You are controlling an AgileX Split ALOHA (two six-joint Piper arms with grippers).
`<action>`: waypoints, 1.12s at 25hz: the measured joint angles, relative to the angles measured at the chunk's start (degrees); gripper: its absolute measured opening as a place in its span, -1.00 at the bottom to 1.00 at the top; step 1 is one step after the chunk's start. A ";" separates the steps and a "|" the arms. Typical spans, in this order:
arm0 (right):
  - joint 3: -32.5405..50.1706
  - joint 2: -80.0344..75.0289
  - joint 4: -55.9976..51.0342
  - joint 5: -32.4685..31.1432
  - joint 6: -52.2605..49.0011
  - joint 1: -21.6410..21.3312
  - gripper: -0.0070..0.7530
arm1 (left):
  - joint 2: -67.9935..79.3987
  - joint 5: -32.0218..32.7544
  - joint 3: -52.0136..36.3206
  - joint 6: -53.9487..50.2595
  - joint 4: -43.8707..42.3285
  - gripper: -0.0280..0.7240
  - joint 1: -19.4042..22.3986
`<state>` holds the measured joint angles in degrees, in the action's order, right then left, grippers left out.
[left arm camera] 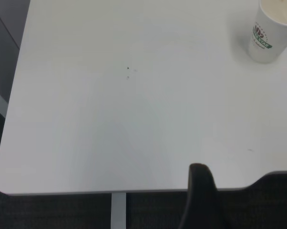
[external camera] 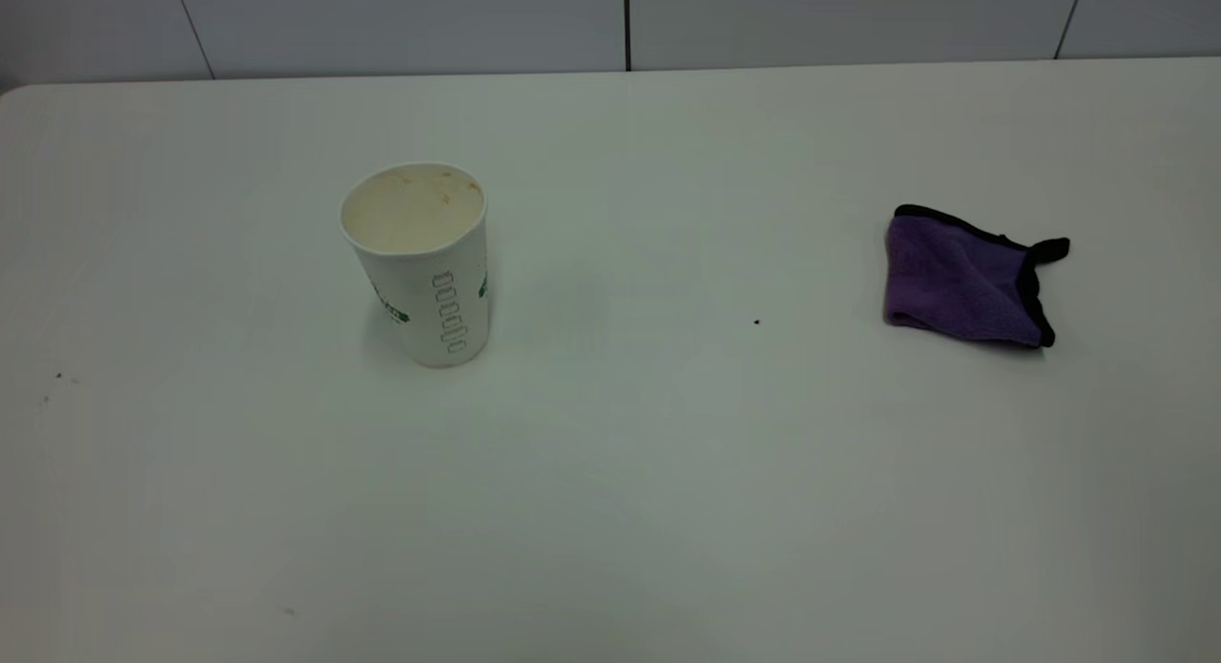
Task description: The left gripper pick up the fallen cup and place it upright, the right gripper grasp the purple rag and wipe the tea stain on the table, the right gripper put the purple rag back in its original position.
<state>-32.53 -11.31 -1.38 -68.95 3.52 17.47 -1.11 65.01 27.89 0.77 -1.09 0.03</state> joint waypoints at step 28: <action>5.17 8.79 -2.66 4.58 0.41 -10.15 0.20 | 0.00 0.00 0.00 0.06 0.00 0.45 0.00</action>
<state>-27.36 -2.52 -4.04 -64.37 3.93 7.32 -1.11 65.01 27.89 0.83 -1.09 0.03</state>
